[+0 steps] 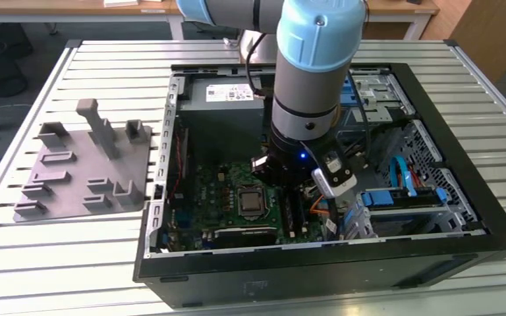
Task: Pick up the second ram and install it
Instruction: 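Insert the second ram into the second slot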
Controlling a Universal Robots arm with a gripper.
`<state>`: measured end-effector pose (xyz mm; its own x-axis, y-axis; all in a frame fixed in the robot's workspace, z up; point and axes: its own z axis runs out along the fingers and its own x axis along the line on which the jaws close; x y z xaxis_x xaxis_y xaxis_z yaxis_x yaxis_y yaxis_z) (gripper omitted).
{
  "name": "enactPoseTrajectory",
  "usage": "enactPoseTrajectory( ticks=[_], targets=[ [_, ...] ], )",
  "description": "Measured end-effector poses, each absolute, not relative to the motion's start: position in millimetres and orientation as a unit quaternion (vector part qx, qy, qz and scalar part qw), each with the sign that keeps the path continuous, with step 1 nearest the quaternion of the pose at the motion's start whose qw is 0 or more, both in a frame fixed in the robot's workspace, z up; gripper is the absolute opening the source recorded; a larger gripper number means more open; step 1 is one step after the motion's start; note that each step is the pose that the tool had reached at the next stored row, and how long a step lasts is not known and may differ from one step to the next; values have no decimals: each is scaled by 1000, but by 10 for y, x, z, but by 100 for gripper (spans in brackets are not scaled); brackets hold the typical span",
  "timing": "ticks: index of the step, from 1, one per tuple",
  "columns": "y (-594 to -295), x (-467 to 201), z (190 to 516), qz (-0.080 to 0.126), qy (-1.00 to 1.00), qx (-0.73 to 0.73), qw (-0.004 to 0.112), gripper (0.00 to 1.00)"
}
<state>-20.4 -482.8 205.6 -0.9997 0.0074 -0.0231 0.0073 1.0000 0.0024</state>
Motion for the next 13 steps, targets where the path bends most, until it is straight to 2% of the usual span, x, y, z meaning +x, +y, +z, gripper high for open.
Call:
enactPoseTrajectory(
  ticks=[5, 6, 7, 8, 13],
  targets=[
    [-4827, -203, 2051, 2, 1000, 4, 12, 15],
    [-4827, -203, 2051, 2, 1000, 4, 12, 21],
    [-4828, -204, 2053, 1, 1000, 4, 12, 21],
    [-4828, -203, 2054, 1, 1000, 4, 12, 27],
    [-4828, -204, 2168, 1, 1000, 4, 12, 27]
  ],
)
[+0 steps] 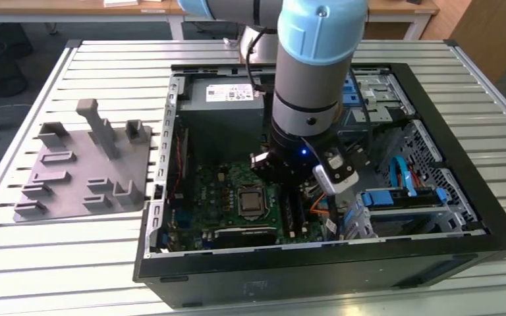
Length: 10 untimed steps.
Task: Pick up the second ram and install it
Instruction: 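Insert the second ram into the second slot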
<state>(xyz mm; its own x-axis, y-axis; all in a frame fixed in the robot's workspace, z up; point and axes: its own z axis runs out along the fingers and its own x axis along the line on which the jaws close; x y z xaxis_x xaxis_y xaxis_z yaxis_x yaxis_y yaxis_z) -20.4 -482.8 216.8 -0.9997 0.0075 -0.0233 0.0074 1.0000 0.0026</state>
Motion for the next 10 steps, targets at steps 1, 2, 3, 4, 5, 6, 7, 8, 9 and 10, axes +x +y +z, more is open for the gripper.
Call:
enactPoseTrajectory(
  ticks=[1, 2, 3, 4, 5, 6, 7, 8, 9, 10],
  targets=[
    [-4829, -204, 2217, 1, 1000, 4, 12, 27],
    [-4828, -204, 2262, 1, 1000, 4, 12, 27],
    [-4829, -204, 2298, 1, 1000, 4, 12, 27],
    [-4827, -204, 2329, 1, 1000, 4, 12, 27],
    [-4821, -204, 2362, 0, 1000, 4, 12, 27],
    [-4810, -203, 2386, -1, 1000, 4, 12, 27],
    [-4799, -203, 2401, -2, 1000, 4, 12, 27],
    [-4789, -204, 2418, -2, 1000, 4, 12, 26],
    [-4782, -204, 2429, -3, 1000, 4, 12, 26],
    [-4776, -203, 2436, -4, 1000, 4, 12, 20]
  ],
)
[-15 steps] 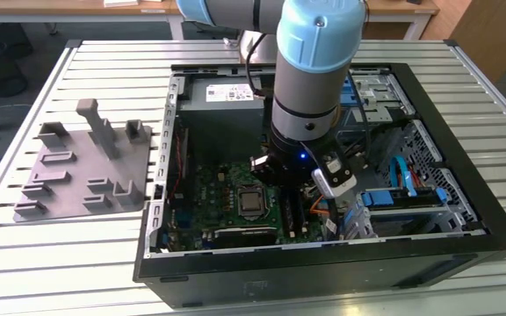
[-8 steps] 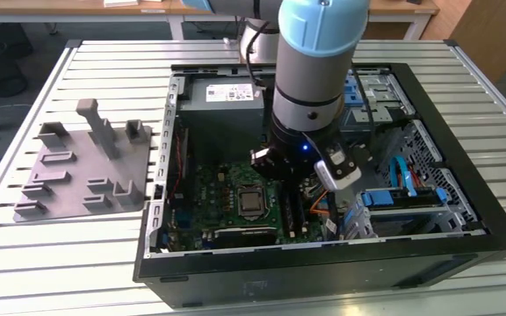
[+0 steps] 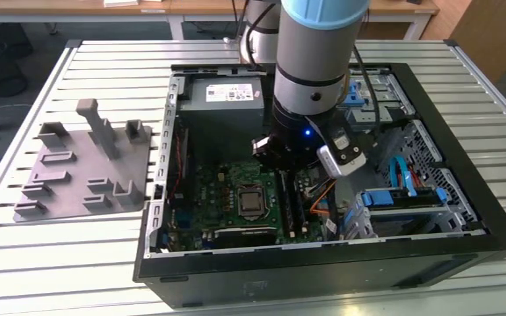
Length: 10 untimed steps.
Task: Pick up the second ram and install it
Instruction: 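Insert the second ram into the second slot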
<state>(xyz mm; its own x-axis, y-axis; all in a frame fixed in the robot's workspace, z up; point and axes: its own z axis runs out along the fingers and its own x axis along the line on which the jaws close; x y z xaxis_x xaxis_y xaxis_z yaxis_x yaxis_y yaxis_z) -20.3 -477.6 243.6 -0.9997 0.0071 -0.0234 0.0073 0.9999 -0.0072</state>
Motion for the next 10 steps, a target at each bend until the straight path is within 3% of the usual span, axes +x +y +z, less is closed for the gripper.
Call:
enactPoseTrajectory(
  ticks=[3, 10],
  targets=[
    [-4759, -203, 2459, -6, 1000, 4, 12, 10],
    [-4759, -204, 2459, -6, 1000, 4, 12, 10]
  ],
)
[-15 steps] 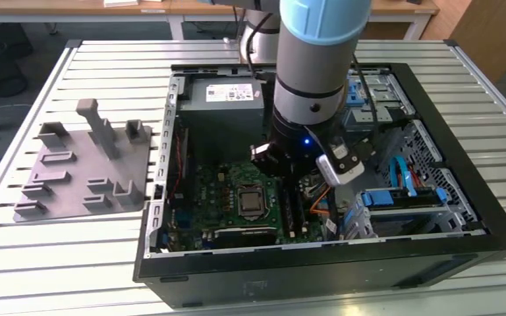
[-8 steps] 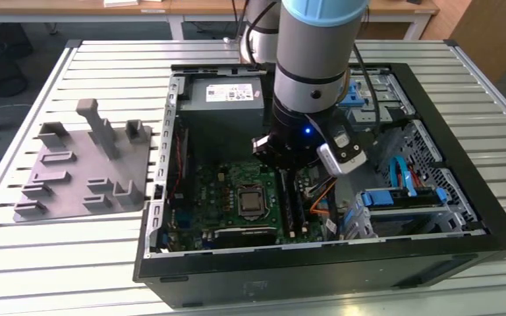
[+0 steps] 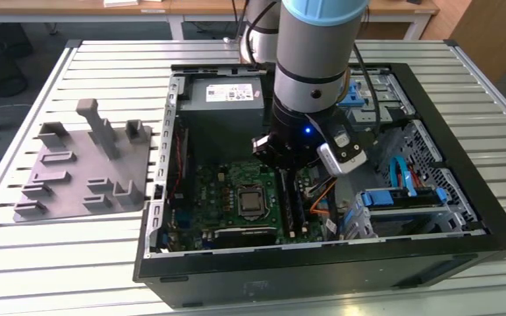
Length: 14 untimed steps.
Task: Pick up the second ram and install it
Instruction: 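Insert the second ram into the second slot, then press down the second ram until it locks into place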
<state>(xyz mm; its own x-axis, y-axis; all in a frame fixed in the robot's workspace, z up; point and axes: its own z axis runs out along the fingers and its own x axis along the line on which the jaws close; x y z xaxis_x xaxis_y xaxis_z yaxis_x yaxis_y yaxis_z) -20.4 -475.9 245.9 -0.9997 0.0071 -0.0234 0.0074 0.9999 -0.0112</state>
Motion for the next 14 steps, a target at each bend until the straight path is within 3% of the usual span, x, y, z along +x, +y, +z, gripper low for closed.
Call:
enactPoseTrajectory(
  ticks=[9, 14],
  targets=[
    [-4756, -203, 2459, -6, 1000, 4, 12, 10],
    [-4599, -204, 2450, -6, 1000, 4, 12, 10]
  ],
)
